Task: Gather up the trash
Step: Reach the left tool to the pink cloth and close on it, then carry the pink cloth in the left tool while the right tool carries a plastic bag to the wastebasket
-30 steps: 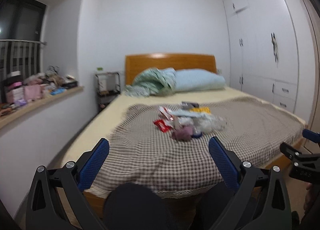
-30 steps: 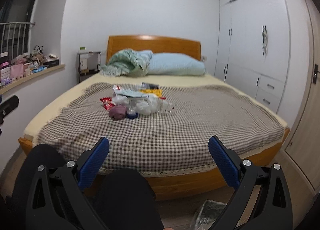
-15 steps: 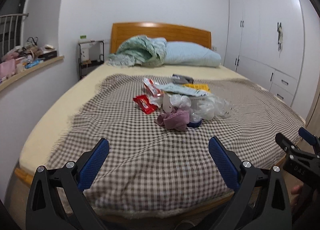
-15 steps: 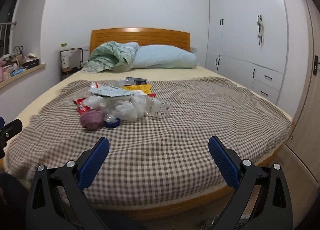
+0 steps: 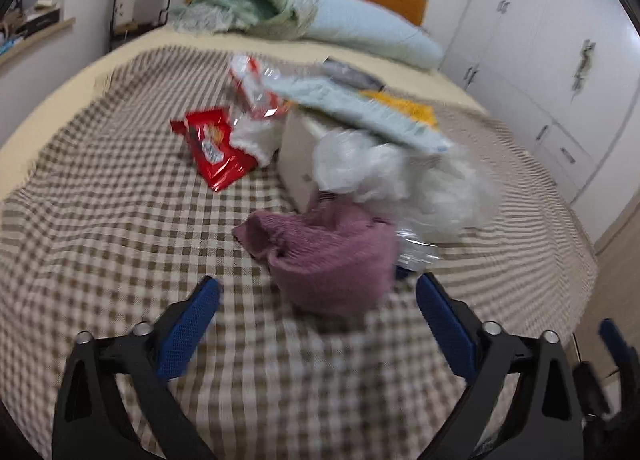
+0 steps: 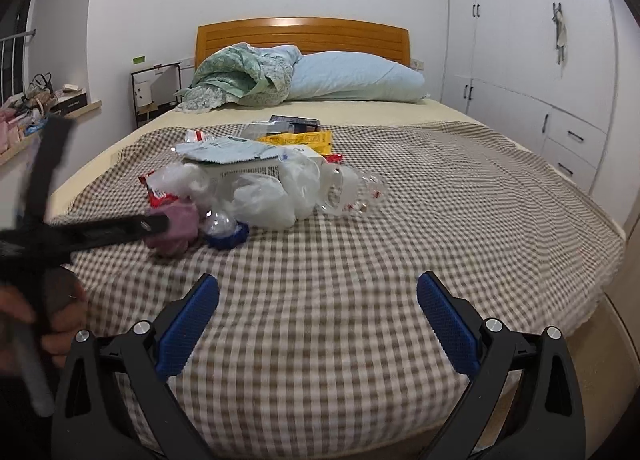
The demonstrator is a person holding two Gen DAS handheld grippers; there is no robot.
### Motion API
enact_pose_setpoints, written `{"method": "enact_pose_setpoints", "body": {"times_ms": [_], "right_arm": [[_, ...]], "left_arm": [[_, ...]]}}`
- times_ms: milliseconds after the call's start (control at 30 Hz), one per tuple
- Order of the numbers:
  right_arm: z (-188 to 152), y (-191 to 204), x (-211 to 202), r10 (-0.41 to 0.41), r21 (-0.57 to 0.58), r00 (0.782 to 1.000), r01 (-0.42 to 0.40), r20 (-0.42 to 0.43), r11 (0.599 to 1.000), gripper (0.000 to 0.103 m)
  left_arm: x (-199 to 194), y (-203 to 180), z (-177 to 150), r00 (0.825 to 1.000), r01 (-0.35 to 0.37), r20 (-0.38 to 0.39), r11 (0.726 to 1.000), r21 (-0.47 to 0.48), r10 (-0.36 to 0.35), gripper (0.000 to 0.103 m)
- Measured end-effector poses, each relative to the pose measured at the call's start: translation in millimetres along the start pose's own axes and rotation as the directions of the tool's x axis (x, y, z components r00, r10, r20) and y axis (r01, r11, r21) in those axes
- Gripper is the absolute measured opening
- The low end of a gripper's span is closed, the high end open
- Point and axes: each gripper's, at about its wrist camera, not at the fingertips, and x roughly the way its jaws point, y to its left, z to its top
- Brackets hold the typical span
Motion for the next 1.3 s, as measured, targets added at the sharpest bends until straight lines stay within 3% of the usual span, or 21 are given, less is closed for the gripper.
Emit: {"method": "enact_pose_setpoints", "body": {"times_ms": [33, 100, 167, 233, 333, 400, 467, 533, 567, 700, 800, 867, 900, 967, 1033, 1300], "right_arm": [[3, 1, 4, 0.009, -0.004, 1.0, -0.009, 0.0, 1.0, 0.095], [8, 7, 16, 0.024, -0.012, 1.0, -0.024, 0.001, 1.0, 0.095], [14, 16, 30, 0.067, -0.011, 0.998, -0.067, -0.003, 0.998, 0.092], [20, 28, 47, 0.126, -0.004, 0.992, -0.126, -0.016, 0.992, 0.068], [26, 50, 65, 0.194, -0.022, 0.981, -0.195, -0.026, 0.981, 0.056], [30, 69, 74, 0.233, -0.049, 0.972, -0.235, -0.034, 0.971, 0.056], [33, 91, 85, 0.275, -0.085, 0.959, -0.28, -0.064, 0.956, 0.056], [34, 112, 96, 0.326, -0.101, 0.94, -0.336, -0.103, 0.936, 0.056], [35, 119, 102, 0.323, -0.11, 0.94, -0.335, -0.111, 0.936, 0.056], [39, 144, 133, 0.293, -0.133, 0.939, -0.318, -0.181, 0.939, 0.056], [36, 152, 151, 0.311, -0.117, 0.917, -0.348, -0.25, 0.93, 0.056], [31, 154, 155, 0.316, -0.115, 0.904, -0.36, -0.288, 0.926, 0.027], [30, 153, 156, 0.328, -0.098, 0.897, -0.37, -0.298, 0.924, 0.006], [30, 151, 153, 0.347, -0.084, 0.891, -0.385, -0.292, 0.919, 0.004], [32, 150, 148, 0.336, -0.097, 0.903, -0.373, -0.269, 0.923, 0.003], [38, 147, 121, 0.36, -0.103, 0.913, -0.383, -0.192, 0.918, 0.003]], "left_arm": [[6, 5, 1, 0.999, 0.029, -0.019, 0.999, -0.02, -0.029, 0.08], [10, 11, 1, 0.991, 0.123, -0.04, 0.991, -0.061, -0.126, 0.062], [6, 15, 1, 0.986, 0.153, -0.053, 0.986, -0.067, -0.156, 0.051], [-2, 24, 0, 0.986, 0.147, -0.063, 0.985, -0.094, -0.153, 0.044], [-31, 46, -5, 0.993, 0.109, -0.034, 0.984, -0.141, -0.115, 0.042], [-48, 58, -6, 0.997, 0.071, 0.005, 0.988, -0.139, -0.071, 0.042], [-66, 74, -7, 0.999, -0.01, 0.043, 0.987, -0.163, 0.018, 0.042], [-74, 94, -6, 0.995, -0.067, 0.058, 0.976, -0.206, 0.081, 0.042], [-75, 105, -5, 0.993, -0.085, 0.059, 0.968, -0.238, 0.102, 0.042], [-76, 123, 0, 0.992, -0.087, 0.068, 0.954, -0.288, 0.111, 0.042], [-72, 124, 2, 0.994, -0.082, 0.055, 0.961, -0.265, 0.1, 0.042], [-60, 128, 4, 0.995, -0.074, 0.039, 0.96, -0.271, 0.088, 0.042], [-55, 129, 4, 0.996, -0.071, 0.035, 0.959, -0.276, 0.084, 0.042], [-54, 133, 6, 0.996, -0.062, 0.042, 0.957, -0.285, 0.077, 0.042], [-50, 132, 7, 0.995, -0.069, 0.051, 0.96, -0.273, 0.086, 0.042], [-53, 115, 8, 0.991, -0.086, 0.079, 0.97, -0.225, 0.106, 0.041]]}}
